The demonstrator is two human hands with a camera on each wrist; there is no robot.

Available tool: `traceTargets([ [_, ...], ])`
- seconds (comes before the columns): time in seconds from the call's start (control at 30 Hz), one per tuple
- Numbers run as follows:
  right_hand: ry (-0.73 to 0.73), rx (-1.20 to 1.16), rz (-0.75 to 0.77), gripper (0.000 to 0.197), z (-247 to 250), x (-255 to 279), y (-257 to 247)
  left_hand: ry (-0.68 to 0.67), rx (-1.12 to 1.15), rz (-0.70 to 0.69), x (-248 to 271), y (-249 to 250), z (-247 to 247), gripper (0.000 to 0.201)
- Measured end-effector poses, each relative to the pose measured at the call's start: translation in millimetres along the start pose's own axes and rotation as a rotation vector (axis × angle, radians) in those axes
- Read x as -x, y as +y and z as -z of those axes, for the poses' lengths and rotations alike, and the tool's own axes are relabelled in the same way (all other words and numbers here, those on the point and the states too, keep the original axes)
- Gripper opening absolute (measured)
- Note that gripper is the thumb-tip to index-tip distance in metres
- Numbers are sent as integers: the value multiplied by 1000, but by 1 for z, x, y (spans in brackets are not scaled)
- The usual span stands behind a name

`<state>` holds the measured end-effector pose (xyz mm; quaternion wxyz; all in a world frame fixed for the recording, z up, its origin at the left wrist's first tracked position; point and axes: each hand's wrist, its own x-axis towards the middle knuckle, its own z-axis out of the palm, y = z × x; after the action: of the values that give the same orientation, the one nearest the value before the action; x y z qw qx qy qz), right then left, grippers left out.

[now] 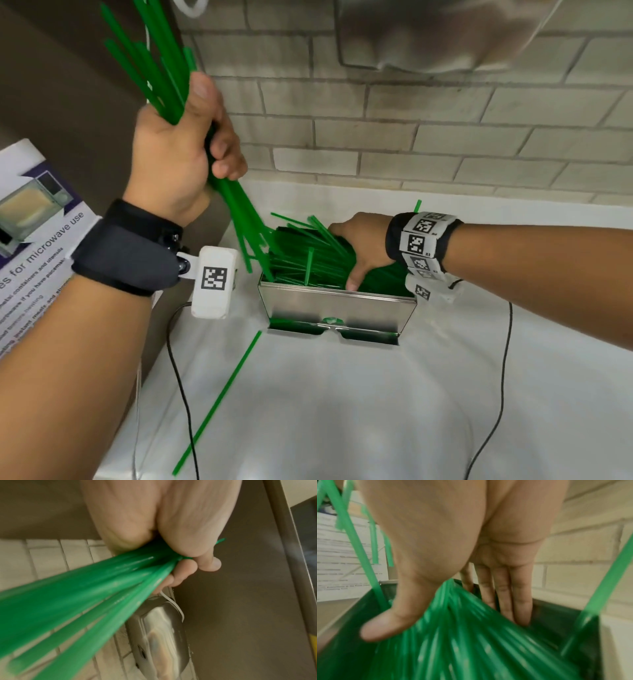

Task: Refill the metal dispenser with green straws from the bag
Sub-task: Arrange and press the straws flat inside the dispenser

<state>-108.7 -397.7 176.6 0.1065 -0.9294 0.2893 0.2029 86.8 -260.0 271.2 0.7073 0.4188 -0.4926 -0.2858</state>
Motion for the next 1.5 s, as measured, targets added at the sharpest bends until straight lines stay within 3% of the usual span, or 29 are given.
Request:
traceTargets([
  [0.07,-13,16,-41,99,11,7,1,-17,58,-10,-1,-2,-6,39],
  [0.13,61,-6,-84,76,31,16,6,2,93,2,0,-9,-12,40],
  [0.2,163,-128,-73,49,50,23,12,52,121,22,1,-19,-19,39],
  [0.23,195,-250,-30,45,56,25,15,81,131,24,-1,-24,-23,38],
  [0.33,218,-736,189,64,59,31,6,161,148,1,-7,-35,-37,34],
  [0.43,333,-751,242,84,52,27,-17,189,129,9,-10,-44,-56,32],
  [0.47,397,-702,234,77,50,24,-24,191,104,35,-10,-48,-62,34],
  [0.57,456,-770,225,11,47,14,-35,130,26,93,-9,-63,-70,25],
  [0.67,428,-758,210,23,37,7,-31,8,-135,168,-8,-67,-59,15],
  [0.77,433,-785,186,38,29,2,-21,38,-66,105,-11,-56,-33,55],
  [0.87,414,-736,118,42,23,1,-11,79,-55,-109,-18,-35,-8,89],
  [0.93,337,-638,96,43,20,2,-9,42,-235,-310,-22,-23,0,87],
  [1.0,249,-572,97,39,16,3,-12,15,-441,-398,-23,-16,0,66],
  [1.1,184,-525,97,36,11,2,-18,39,-711,-250,-23,-23,-2,35],
  [1.2,181,-502,61,36,8,4,-19,-132,-738,99,-9,-52,-2,49],
  [1.27,204,-461,33,37,9,5,-19,-199,-721,206,6,-75,-7,53],
  [1.4,315,-389,76,47,10,3,-31,-228,-633,200,23,-92,-27,49],
  [1.5,346,-467,137,37,23,5,-40,-141,-474,109,14,-79,-25,48],
])
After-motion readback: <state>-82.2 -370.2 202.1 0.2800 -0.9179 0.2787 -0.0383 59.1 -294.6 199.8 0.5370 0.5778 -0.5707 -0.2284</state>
